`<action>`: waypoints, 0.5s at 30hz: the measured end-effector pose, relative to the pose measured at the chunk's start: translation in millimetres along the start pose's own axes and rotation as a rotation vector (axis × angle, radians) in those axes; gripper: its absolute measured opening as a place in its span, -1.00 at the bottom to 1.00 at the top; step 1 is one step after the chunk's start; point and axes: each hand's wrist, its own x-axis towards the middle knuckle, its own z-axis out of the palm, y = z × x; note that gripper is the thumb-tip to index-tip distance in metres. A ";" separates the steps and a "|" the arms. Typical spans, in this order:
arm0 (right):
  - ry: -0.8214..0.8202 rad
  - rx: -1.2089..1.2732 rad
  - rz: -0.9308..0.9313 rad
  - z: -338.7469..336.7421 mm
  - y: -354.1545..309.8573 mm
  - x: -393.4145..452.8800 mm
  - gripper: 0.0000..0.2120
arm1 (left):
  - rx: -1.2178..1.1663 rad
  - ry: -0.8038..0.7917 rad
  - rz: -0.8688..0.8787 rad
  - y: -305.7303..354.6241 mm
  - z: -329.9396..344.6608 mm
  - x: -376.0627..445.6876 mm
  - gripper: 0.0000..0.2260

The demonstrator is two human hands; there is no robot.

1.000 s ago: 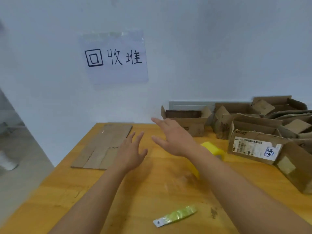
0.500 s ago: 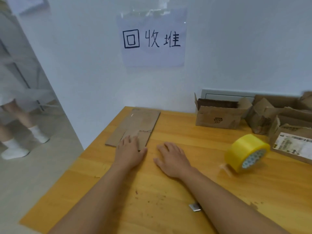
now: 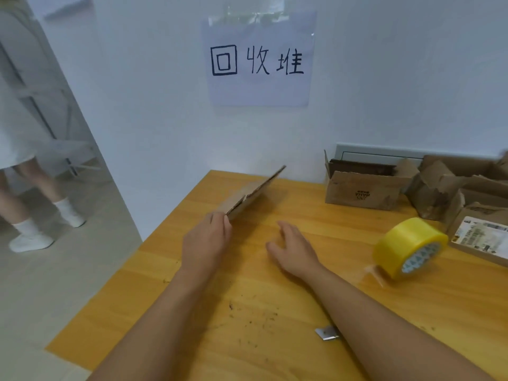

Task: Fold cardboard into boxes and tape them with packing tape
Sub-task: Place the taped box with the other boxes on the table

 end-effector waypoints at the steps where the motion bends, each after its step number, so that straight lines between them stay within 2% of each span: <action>1: 0.012 0.136 0.051 -4.6 -1.4 1.1 -0.25 | -0.037 0.033 0.005 1.0 -11.3 -5.2 -0.60; 3: 0.083 0.365 0.108 -16.8 -4.6 1.3 -0.07 | -0.140 0.061 -0.036 6.9 -37.1 -13.0 -0.65; 6: 0.244 0.542 0.084 -41.3 -7.6 -5.3 0.12 | -0.310 0.096 -0.055 10.1 -64.4 -20.9 -0.76; 8: 0.281 0.582 0.049 -59.1 -7.1 -13.1 0.16 | -0.379 0.106 -0.059 10.0 -74.9 -23.9 -0.81; 10: 0.236 0.607 0.012 -72.8 -7.1 -22.2 0.16 | -0.435 0.131 -0.082 12.4 -79.3 -25.1 -0.83; 15: 0.202 0.602 -0.079 -89.8 -11.5 -40.5 0.12 | -0.696 0.269 -0.326 33.2 -78.7 -22.5 -0.83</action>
